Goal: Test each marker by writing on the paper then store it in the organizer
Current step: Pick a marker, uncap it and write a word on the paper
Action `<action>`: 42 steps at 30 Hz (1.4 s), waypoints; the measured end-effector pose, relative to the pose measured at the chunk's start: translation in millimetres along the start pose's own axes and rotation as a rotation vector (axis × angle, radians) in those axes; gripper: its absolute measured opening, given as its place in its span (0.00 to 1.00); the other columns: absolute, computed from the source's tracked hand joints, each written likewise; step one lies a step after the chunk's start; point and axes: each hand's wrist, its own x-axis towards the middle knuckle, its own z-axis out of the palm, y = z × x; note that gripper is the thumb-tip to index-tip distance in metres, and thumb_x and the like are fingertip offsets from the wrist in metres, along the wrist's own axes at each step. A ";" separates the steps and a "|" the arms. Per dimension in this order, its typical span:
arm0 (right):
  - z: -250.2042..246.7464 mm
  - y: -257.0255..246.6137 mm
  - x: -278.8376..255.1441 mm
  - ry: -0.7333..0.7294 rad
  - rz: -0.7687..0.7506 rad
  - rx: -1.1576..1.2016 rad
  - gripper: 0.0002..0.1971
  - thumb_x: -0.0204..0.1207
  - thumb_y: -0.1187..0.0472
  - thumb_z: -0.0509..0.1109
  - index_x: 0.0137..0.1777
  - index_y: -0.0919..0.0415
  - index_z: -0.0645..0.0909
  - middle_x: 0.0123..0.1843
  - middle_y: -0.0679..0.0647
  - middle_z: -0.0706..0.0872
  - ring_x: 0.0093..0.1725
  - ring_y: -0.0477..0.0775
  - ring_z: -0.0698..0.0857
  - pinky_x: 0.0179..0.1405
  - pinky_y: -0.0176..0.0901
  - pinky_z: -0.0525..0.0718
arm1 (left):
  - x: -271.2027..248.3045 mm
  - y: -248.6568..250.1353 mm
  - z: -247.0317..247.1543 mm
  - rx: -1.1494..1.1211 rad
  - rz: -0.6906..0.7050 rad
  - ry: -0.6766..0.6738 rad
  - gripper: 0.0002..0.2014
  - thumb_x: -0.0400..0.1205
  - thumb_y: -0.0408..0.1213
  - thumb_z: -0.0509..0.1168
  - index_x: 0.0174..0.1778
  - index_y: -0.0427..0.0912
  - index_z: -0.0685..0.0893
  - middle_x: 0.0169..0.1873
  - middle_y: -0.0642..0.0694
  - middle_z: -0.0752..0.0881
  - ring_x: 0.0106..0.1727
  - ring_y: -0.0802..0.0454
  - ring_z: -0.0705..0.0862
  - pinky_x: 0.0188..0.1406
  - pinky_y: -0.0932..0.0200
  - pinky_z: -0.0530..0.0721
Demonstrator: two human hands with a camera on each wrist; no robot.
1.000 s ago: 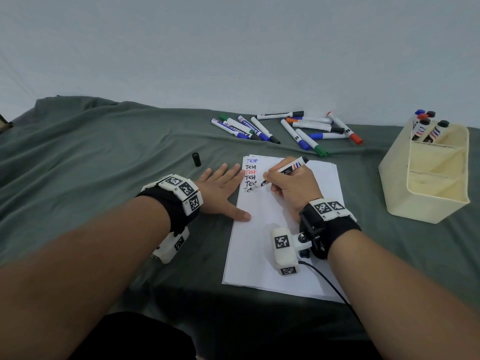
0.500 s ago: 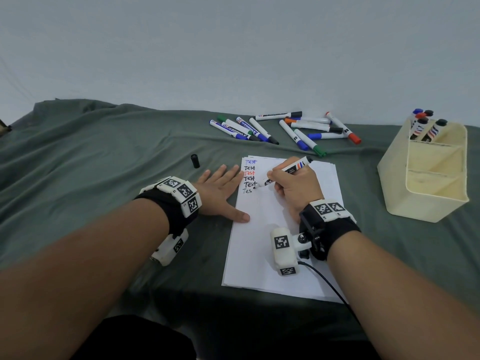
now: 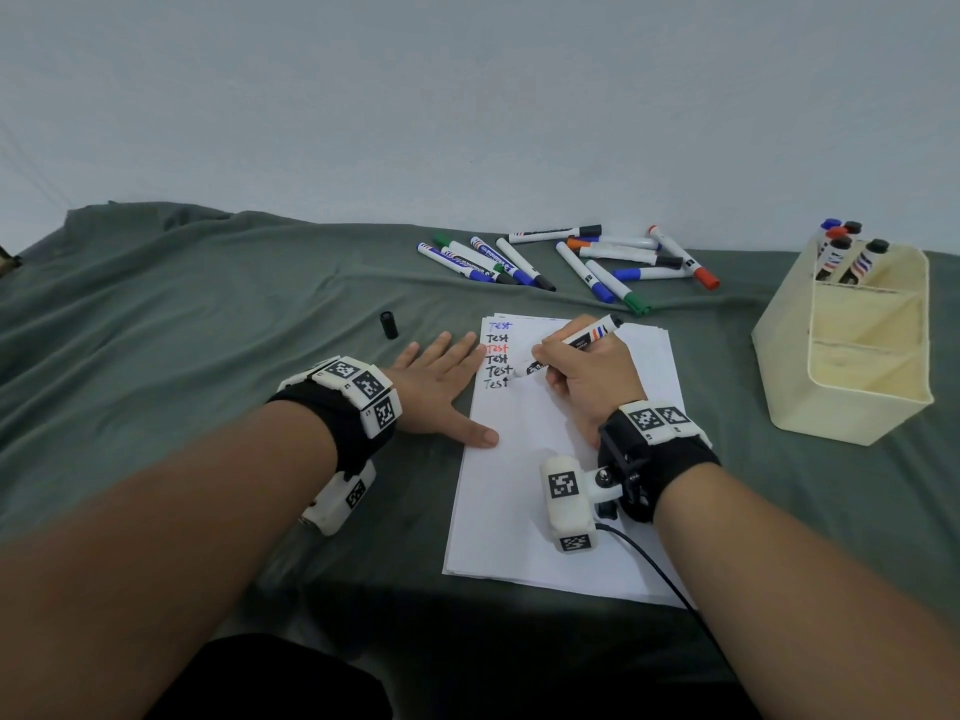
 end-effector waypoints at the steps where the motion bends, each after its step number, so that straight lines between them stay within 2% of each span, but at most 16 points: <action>1: 0.2 0.4 0.3 -0.003 0.003 -0.011 0.06 0.59 0.51 0.78 0.30 0.51 0.88 0.25 0.54 0.86 0.25 0.50 0.79 0.32 0.47 0.78 | 0.0 -0.2 0.0 -0.001 0.000 0.000 0.61 0.70 0.79 0.58 0.84 0.52 0.29 0.83 0.56 0.27 0.83 0.52 0.27 0.82 0.42 0.31; 4: 0.3 0.9 0.9 -0.017 -0.010 -0.055 0.08 0.58 0.49 0.78 0.32 0.53 0.88 0.26 0.52 0.86 0.25 0.48 0.80 0.34 0.49 0.79 | 0.9 -1.2 0.7 0.000 0.002 -0.002 0.61 0.69 0.80 0.57 0.84 0.53 0.29 0.83 0.56 0.26 0.83 0.52 0.26 0.82 0.42 0.31; 8: -0.5 1.8 1.8 0.033 -0.013 0.026 0.05 0.59 0.57 0.77 0.29 0.51 0.82 0.25 0.51 0.80 0.24 0.50 0.74 0.29 0.45 0.75 | 2.3 -2.7 1.9 -0.004 0.009 0.005 0.61 0.68 0.81 0.57 0.84 0.53 0.29 0.83 0.56 0.26 0.83 0.53 0.26 0.82 0.43 0.30; 11: -2.6 1.7 0.9 0.022 0.039 0.146 0.05 0.62 0.58 0.78 0.29 0.51 0.85 0.25 0.54 0.81 0.24 0.50 0.75 0.27 0.42 0.75 | 3.4 -3.8 3.1 -0.011 0.009 0.016 0.61 0.69 0.80 0.58 0.84 0.53 0.30 0.83 0.57 0.27 0.83 0.53 0.27 0.82 0.43 0.31; 14: -4.6 1.5 -0.2 -0.003 0.059 0.296 0.06 0.68 0.62 0.80 0.32 0.53 0.90 0.29 0.56 0.84 0.28 0.51 0.79 0.32 0.43 0.77 | 3.5 -3.9 2.8 -0.033 -0.005 0.041 0.57 0.71 0.79 0.57 0.86 0.55 0.34 0.84 0.58 0.31 0.84 0.54 0.31 0.83 0.43 0.34; 16: -5.3 1.3 -0.9 -0.019 0.057 0.358 0.06 0.70 0.63 0.81 0.34 0.54 0.91 0.31 0.57 0.85 0.30 0.52 0.80 0.35 0.43 0.79 | 2.7 -2.2 0.7 -0.056 -0.022 0.098 0.51 0.73 0.78 0.54 0.87 0.57 0.42 0.86 0.58 0.38 0.86 0.53 0.38 0.84 0.42 0.41; 18: -5.7 0.2 -2.1 -0.033 0.059 0.383 0.06 0.71 0.63 0.83 0.35 0.55 0.91 0.31 0.57 0.82 0.30 0.51 0.78 0.34 0.43 0.78 | 1.3 -2.4 -2.8 -0.064 -0.028 0.231 0.44 0.76 0.75 0.53 0.86 0.58 0.54 0.86 0.55 0.50 0.86 0.48 0.50 0.83 0.39 0.52; 20: -6.9 -1.1 -3.0 -0.047 0.059 0.392 0.07 0.74 0.65 0.82 0.36 0.55 0.91 0.29 0.57 0.79 0.28 0.52 0.74 0.31 0.43 0.74 | -0.1 -6.5 -8.3 -0.028 -0.039 0.404 0.37 0.78 0.70 0.58 0.82 0.58 0.65 0.83 0.52 0.62 0.83 0.45 0.58 0.80 0.39 0.60; 23: -6.4 -5.1 -4.5 -0.073 0.089 0.449 0.07 0.78 0.66 0.78 0.39 0.57 0.91 0.29 0.57 0.80 0.27 0.53 0.75 0.29 0.42 0.74 | -0.1 -22.2 -16.4 0.034 -0.174 0.590 0.28 0.79 0.61 0.64 0.76 0.60 0.74 0.78 0.49 0.68 0.79 0.42 0.63 0.78 0.42 0.65; 26: -6.2 -10.7 -5.2 -0.068 0.181 0.554 0.06 0.81 0.67 0.74 0.45 0.65 0.91 0.32 0.59 0.85 0.27 0.54 0.81 0.27 0.39 0.79 | 5.4 -43.7 -22.0 0.012 -0.357 0.575 0.23 0.81 0.55 0.66 0.72 0.58 0.78 0.74 0.43 0.72 0.75 0.39 0.69 0.75 0.44 0.70; 29: -7.1 -11.7 -6.3 -0.083 0.177 0.567 0.06 0.82 0.68 0.71 0.52 0.67 0.90 0.39 0.64 0.89 0.30 0.55 0.84 0.29 0.39 0.83 | 10.6 -60.1 -24.3 -0.087 -0.410 0.504 0.17 0.84 0.44 0.65 0.69 0.49 0.82 0.67 0.38 0.81 0.70 0.37 0.76 0.70 0.46 0.76; 31: -7.3 -11.2 -7.1 -0.083 0.153 0.557 0.05 0.81 0.69 0.72 0.54 0.65 0.89 0.41 0.67 0.90 0.31 0.56 0.85 0.30 0.40 0.85 | 11.4 -64.2 -25.7 -0.146 -0.405 0.519 0.13 0.83 0.37 0.64 0.63 0.45 0.85 0.62 0.38 0.85 0.64 0.38 0.81 0.64 0.47 0.80; 34: -7.1 -9.2 -6.5 -0.083 0.118 0.548 0.04 0.80 0.69 0.73 0.50 0.61 0.87 0.44 0.69 0.92 0.32 0.58 0.87 0.32 0.42 0.86 | 11.7 -59.5 -27.9 -0.231 -0.381 0.609 0.07 0.84 0.39 0.65 0.55 0.48 0.86 0.56 0.41 0.87 0.58 0.39 0.83 0.57 0.49 0.81; 36: -6.8 -7.7 -5.8 -0.089 0.105 0.537 0.04 0.79 0.68 0.74 0.48 0.59 0.88 0.47 0.70 0.92 0.33 0.59 0.88 0.33 0.42 0.87 | 12.9 -49.9 -28.1 -0.271 -0.325 0.641 0.06 0.85 0.42 0.64 0.55 0.49 0.83 0.54 0.42 0.88 0.55 0.40 0.84 0.54 0.49 0.81; 39: -6.6 -6.0 -6.1 -0.103 0.092 0.532 0.04 0.77 0.67 0.75 0.48 0.59 0.89 0.48 0.71 0.92 0.34 0.59 0.88 0.34 0.42 0.87 | 13.6 -31.4 -27.1 -0.306 -0.198 0.622 0.07 0.87 0.43 0.61 0.58 0.49 0.80 0.55 0.44 0.88 0.54 0.42 0.84 0.54 0.46 0.82; 42: -6.6 -5.8 -6.9 -0.112 0.082 0.516 0.03 0.78 0.68 0.75 0.50 0.61 0.88 0.48 0.72 0.92 0.33 0.59 0.88 0.33 0.42 0.87 | 14.0 -15.7 -26.4 -0.288 -0.095 0.610 0.07 0.87 0.44 0.60 0.59 0.51 0.78 0.55 0.46 0.89 0.49 0.46 0.84 0.48 0.50 0.81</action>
